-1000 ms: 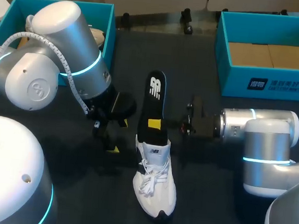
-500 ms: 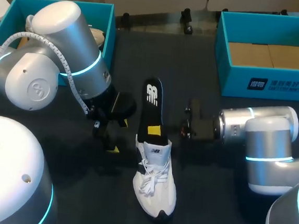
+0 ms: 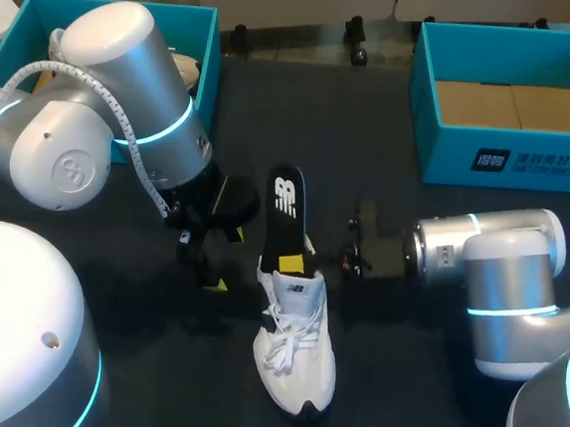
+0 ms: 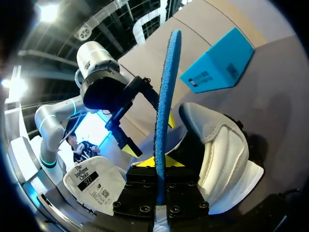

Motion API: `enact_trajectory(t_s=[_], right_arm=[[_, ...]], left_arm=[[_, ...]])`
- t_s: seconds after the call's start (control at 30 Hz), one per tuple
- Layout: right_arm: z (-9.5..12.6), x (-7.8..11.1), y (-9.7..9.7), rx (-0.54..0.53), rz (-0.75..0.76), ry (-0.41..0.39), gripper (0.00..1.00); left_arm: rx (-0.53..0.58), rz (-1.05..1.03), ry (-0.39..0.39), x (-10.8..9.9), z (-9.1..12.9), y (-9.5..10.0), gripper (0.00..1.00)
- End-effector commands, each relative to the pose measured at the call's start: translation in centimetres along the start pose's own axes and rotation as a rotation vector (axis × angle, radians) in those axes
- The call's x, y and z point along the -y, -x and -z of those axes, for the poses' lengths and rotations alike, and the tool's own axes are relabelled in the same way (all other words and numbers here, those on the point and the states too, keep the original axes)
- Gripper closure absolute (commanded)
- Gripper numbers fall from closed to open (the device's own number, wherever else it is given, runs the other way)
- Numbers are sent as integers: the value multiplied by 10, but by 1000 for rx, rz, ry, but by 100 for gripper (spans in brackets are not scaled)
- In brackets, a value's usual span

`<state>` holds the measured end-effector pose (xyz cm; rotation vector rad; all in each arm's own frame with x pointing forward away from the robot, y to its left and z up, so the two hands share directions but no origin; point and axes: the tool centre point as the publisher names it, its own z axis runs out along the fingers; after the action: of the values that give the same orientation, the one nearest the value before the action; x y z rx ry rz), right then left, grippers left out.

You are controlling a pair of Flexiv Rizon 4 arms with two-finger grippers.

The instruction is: Take the shoe out of the shoebox, open the shoe tongue, remove and reinsert the insole, then place the shoe into the shoebox

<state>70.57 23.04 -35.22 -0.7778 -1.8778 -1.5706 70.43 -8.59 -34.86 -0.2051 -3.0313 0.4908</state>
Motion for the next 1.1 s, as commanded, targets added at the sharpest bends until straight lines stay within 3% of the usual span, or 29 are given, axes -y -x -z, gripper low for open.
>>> enact_trajectory(t_s=[0.03,0.17,0.23,0.3,0.5,0.6,1.1], right_arm=[[-1,7,-3,10,-8,-5,100],[1,5,-6,22,23,21,100],[1,3,-7,27,36,24,89],[0,0,-8,28,47,25,85],[-1,-10,-8,26,79,28,84],[0,-15,-8,24,94,29,78],[2,-35,-5,20,159,131,78]], left_arm=[[3,0,0,-1,1,-2,0],[3,0,0,-1,1,-2,0],[3,0,0,-1,1,-2,0],[3,0,0,-1,1,-2,0],[3,0,0,-1,1,-2,0],[3,0,0,-1,1,-2,0],[3,0,0,-1,1,-2,0]])
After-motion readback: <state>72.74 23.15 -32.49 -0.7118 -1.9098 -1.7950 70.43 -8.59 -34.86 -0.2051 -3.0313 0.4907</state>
